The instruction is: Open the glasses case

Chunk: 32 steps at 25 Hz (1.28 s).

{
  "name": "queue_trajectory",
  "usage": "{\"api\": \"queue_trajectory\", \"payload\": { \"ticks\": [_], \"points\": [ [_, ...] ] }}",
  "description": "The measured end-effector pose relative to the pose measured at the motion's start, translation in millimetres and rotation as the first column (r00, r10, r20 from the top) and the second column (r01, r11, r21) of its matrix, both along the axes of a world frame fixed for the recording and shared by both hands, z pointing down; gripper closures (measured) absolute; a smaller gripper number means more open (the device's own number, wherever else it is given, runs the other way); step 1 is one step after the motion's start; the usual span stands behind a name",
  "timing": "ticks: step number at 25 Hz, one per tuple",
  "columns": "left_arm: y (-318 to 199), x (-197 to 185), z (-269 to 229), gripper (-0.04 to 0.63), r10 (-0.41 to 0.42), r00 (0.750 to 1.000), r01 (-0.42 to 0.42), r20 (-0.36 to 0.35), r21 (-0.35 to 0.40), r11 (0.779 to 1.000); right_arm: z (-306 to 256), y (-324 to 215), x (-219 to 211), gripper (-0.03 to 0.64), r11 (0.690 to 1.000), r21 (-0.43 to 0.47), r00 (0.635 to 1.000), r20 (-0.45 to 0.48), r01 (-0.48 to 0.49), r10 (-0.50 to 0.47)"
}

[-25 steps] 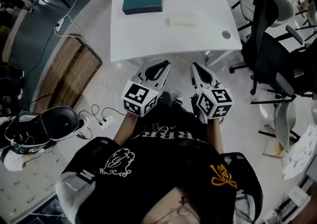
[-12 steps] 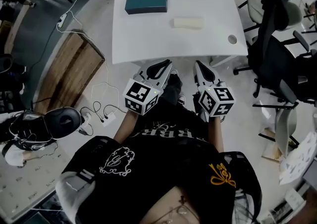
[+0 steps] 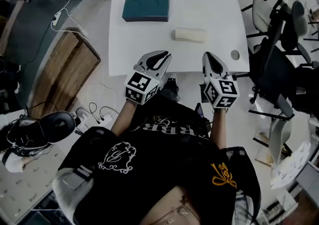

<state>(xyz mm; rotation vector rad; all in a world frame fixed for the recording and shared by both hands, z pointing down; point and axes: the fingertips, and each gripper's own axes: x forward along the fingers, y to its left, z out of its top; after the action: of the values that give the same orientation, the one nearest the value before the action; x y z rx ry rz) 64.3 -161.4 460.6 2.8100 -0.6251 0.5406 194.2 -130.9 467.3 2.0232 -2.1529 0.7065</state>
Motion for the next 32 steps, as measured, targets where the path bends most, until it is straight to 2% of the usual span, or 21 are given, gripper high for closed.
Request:
{"api": "queue_trajectory", "payload": {
  "ticks": [4,7,10,14,17,19,21,23,25,27,28,30,32],
  "points": [
    [-29,5,26,0.555,0.008,1.0,-0.008,0.012,-0.038,0.999,17,-31,8,0.597,0.998,-0.04,0.994,-0.104,0.038,-0.042],
    [-42,16,51,0.547,0.04,0.998,-0.037,0.042,-0.07,0.997,31,-46,7,0.565,0.994,-0.064,0.988,-0.125,0.085,-0.093],
    [-53,26,82,0.506,0.089,0.993,-0.08,0.084,-0.099,0.992,44,-61,4,0.545,0.986,-0.098,0.977,-0.153,0.132,-0.146],
    [-68,35,121,0.48,0.104,0.987,-0.083,0.123,-0.166,0.983,74,-76,0,0.508,0.96,-0.189,0.941,-0.231,0.206,-0.247],
    [-80,42,144,0.472,0.109,0.982,-0.076,0.156,-0.201,0.977,102,-89,6,0.488,0.932,-0.274,0.893,-0.315,0.239,-0.322],
    [-87,47,158,0.466,0.117,0.975,-0.076,0.187,-0.212,0.974,119,-98,12,0.476,0.91,-0.325,0.841,-0.389,0.258,-0.377],
    [-91,53,170,0.459,0.125,0.967,-0.077,0.221,-0.216,0.973,136,-104,18,0.462,0.878,-0.384,0.769,-0.454,0.286,-0.449],
    [-94,57,183,0.448,0.131,0.958,-0.074,0.254,-0.223,0.972,152,-105,21,0.444,0.83,-0.454,0.674,-0.505,0.324,-0.539],
    [-97,61,196,0.439,0.135,0.949,-0.066,0.285,-0.237,0.969,167,-105,23,0.425,0.774,-0.521,0.56,-0.544,0.359,-0.626],
    [-102,66,208,0.436,0.135,0.943,-0.058,0.306,-0.248,0.967,178,-109,27,0.416,0.726,-0.574,0.453,-0.569,0.379,-0.686],
    [-105,68,212,0.436,0.132,0.941,-0.053,0.313,-0.25,0.967,182,-112,29,0.416,0.708,-0.592,0.412,-0.577,0.384,-0.706],
    [-109,71,218,0.436,0.116,0.94,-0.032,0.322,-0.254,0.967,190,-117,30,0.416,0.681,-0.616,0.364,-0.576,0.395,-0.732],
    [-110,72,222,0.436,0.095,0.939,-0.004,0.329,-0.266,0.964,195,-118,30,0.417,0.663,-0.627,0.347,-0.564,0.409,-0.749]
  ]
}}
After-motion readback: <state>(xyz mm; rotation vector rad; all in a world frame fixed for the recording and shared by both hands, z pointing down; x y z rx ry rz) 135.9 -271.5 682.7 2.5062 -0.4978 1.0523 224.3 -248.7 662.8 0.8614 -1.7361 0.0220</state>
